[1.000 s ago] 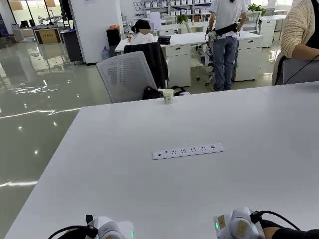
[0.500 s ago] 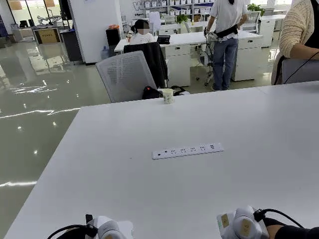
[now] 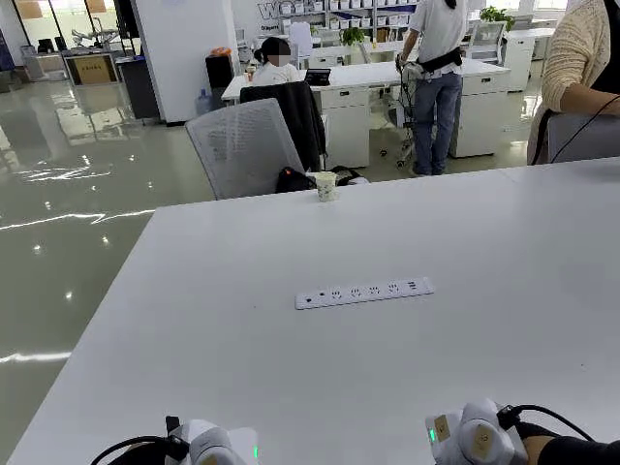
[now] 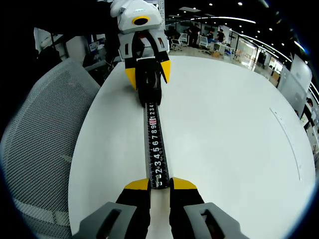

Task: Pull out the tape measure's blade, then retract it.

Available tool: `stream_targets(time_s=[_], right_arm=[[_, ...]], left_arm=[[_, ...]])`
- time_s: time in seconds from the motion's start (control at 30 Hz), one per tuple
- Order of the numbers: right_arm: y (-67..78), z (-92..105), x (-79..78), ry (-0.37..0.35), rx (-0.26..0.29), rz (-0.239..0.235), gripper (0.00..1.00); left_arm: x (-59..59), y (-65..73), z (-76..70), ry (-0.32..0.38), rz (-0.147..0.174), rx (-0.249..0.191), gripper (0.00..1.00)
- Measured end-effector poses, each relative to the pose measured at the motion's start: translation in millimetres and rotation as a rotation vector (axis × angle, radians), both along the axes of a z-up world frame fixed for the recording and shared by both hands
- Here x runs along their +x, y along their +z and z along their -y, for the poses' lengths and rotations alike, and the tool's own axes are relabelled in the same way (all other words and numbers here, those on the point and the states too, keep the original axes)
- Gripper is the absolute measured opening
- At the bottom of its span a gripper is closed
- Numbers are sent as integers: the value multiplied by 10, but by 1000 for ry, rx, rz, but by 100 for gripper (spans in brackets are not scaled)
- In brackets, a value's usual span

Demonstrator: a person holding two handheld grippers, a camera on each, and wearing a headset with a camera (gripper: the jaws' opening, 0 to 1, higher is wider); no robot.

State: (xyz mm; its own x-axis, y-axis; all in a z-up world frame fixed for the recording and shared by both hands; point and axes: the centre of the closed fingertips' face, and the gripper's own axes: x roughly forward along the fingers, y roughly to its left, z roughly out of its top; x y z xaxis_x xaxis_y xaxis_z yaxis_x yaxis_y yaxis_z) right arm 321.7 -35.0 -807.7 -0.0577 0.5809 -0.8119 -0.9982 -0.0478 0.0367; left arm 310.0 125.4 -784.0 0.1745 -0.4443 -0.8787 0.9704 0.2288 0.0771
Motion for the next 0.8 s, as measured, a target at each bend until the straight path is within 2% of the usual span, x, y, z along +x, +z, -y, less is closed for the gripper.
stream_targets(time_s=[0.8], right_arm=[[-14, 215, 34, -27, -9, -9, 10]], left_arm=[[0, -2, 4, 1, 0, 3, 32]])
